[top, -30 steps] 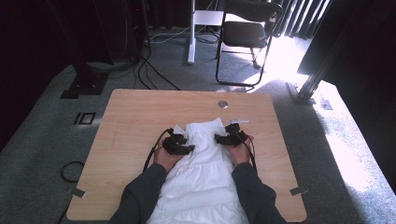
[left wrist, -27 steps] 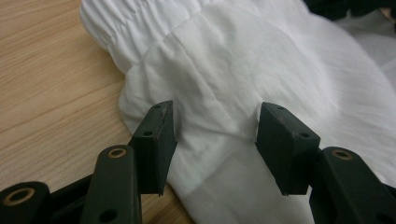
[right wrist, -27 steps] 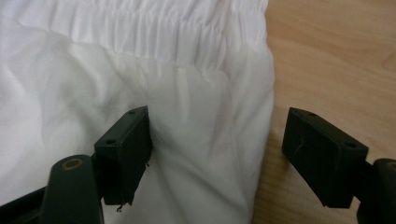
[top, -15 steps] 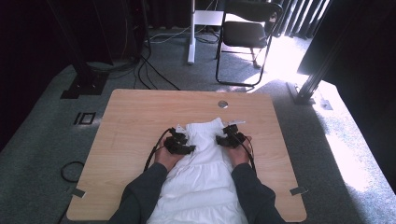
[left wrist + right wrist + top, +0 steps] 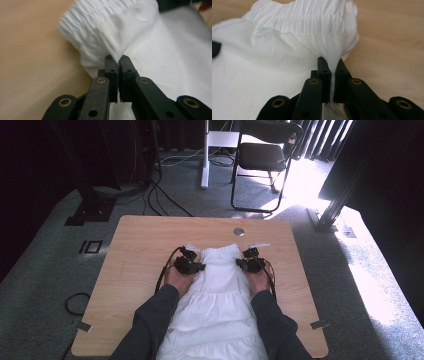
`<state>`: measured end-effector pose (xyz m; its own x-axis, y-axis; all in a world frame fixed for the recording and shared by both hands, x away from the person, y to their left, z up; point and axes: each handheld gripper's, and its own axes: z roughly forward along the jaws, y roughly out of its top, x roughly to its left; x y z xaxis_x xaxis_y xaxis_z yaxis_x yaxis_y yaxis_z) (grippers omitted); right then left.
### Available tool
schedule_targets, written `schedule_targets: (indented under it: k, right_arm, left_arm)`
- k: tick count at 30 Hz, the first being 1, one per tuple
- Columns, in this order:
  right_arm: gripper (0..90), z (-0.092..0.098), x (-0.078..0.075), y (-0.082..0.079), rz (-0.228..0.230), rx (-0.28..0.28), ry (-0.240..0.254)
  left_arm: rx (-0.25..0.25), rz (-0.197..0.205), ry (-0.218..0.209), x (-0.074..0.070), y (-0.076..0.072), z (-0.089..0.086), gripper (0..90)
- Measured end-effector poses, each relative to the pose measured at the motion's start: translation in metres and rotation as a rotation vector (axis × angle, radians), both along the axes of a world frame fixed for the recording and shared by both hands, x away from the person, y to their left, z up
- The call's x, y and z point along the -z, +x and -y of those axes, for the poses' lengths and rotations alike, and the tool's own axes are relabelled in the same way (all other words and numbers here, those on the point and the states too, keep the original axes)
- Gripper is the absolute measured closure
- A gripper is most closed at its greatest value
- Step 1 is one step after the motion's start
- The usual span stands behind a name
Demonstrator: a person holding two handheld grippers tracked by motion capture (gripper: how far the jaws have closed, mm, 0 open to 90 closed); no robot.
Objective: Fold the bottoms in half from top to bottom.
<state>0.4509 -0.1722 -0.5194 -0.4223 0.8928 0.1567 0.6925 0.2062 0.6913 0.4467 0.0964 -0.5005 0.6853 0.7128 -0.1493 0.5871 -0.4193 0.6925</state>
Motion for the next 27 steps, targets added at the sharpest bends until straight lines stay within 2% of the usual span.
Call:
schedule_targets:
  k: [4,6,8,10,12,14,15,17,19,22,25,27]
  right_arm:
    - [87.0,0.003,-0.031,0.001,0.071,-0.004,0.009]
    - [87.1,0.004,-0.051,0.001,0.136,0.0,0.004]
    - [87.0,0.007,-0.074,-0.001,0.216,0.015,0.038]
    - [86.9,0.011,-0.094,-0.004,0.286,0.025,0.078]
    - [86.8,0.014,-0.108,-0.007,0.314,0.019,0.097]
    - [86.8,0.014,-0.114,-0.012,0.32,0.0,0.092]
    - [86.8,0.014,-0.114,-0.015,0.322,-0.008,0.087]
    - [86.7,0.014,-0.112,-0.022,0.313,-0.024,0.09]
    - [86.6,0.014,-0.108,-0.033,0.305,-0.044,0.086]
    - [86.4,0.017,-0.101,-0.057,0.296,-0.089,0.092]
    - [86.2,0.019,-0.09,-0.086,0.283,-0.135,0.064]
    - [86.2,0.02,-0.08,-0.104,0.262,-0.158,0.066]
  left_arm:
    - [-0.007,0.111,-0.029,-0.039,0.008,-0.004,87.8]
    - [-0.01,0.167,-0.053,-0.06,0.01,-0.004,87.9]
    - [-0.018,0.217,-0.088,-0.081,0.012,-0.006,87.8]
    - [-0.006,0.249,-0.128,-0.098,0.012,-0.009,87.8]
    - [0.011,0.256,-0.137,-0.111,0.011,-0.012,87.7]
    - [0.026,0.237,-0.16,-0.113,0.007,-0.015,87.6]
    - [0.034,0.225,-0.156,-0.112,0.004,-0.016,87.6]
    - [0.051,0.214,-0.149,-0.108,-0.006,-0.018,87.3]
    - [0.076,0.201,-0.161,-0.104,-0.019,-0.021,87.2]
    - [0.108,0.201,-0.154,-0.097,-0.045,-0.025,86.9]
    - [0.15,0.198,-0.136,-0.086,-0.074,-0.027,86.7]
    - [0.17,0.176,-0.146,-0.076,-0.092,-0.029,86.7]
